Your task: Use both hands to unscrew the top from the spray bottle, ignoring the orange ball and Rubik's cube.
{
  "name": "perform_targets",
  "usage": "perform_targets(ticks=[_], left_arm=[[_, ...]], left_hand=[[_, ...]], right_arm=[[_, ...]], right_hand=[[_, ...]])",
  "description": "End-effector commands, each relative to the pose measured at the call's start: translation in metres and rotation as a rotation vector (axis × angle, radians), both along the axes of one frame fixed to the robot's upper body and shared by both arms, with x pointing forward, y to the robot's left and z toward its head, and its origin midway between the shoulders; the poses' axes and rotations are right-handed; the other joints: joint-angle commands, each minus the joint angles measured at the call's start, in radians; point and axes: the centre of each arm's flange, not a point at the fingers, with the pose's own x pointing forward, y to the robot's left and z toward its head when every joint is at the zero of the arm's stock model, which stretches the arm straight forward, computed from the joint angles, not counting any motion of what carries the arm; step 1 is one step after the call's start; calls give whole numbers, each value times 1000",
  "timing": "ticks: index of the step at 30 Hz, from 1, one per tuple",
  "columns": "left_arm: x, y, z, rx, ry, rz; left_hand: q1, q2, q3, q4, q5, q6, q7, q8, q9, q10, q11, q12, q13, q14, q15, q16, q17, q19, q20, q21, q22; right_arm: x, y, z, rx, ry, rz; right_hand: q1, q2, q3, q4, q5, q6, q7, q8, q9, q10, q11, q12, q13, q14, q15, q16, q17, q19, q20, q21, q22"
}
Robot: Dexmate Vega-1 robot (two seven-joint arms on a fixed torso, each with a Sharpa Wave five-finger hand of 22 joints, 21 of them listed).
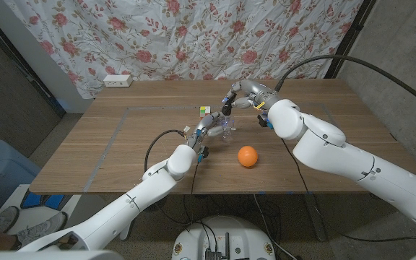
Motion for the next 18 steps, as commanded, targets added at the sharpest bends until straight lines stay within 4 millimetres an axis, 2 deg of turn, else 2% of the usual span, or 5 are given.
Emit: perform_targets(ticks=[1, 10, 18], left_arm=[[2, 0, 1, -4, -2, -3], [4, 0, 3, -5, -4, -7], [4, 1, 4, -11, -10, -3]], left_hand=[[-135, 148, 54, 45, 1, 47, 19, 7, 1, 17, -11, 4, 1, 8, -59, -1, 6, 2, 3, 2, 5], [-136, 149, 55, 45, 1, 47, 18, 7, 1, 18, -13, 3, 2, 10, -59, -2, 6, 3, 3, 2, 5], [-137, 150, 56, 46, 1, 48, 19, 6, 1, 19, -11, 4, 3, 10, -59, -2, 6, 3, 2, 2, 5]], right_arm=[[1, -3, 2, 20, -32, 19], [-1, -5, 7, 30, -48, 31], [-3, -10, 12, 38, -68, 40]], right_hand=[[26, -6, 6, 0, 6, 18, -1, 13, 6, 2, -12, -4, -1, -9, -3, -3, 5, -8, 1, -1, 3], [51, -2, 10, 3, 8, 44, 0, 27, 10, 2, -19, -6, -1, -18, -12, -3, 10, -30, -3, -4, 3], [57, -3, 9, 6, 9, 43, -1, 27, 11, -5, -21, -10, -1, -26, -10, -4, 13, -40, -2, -4, 3]])
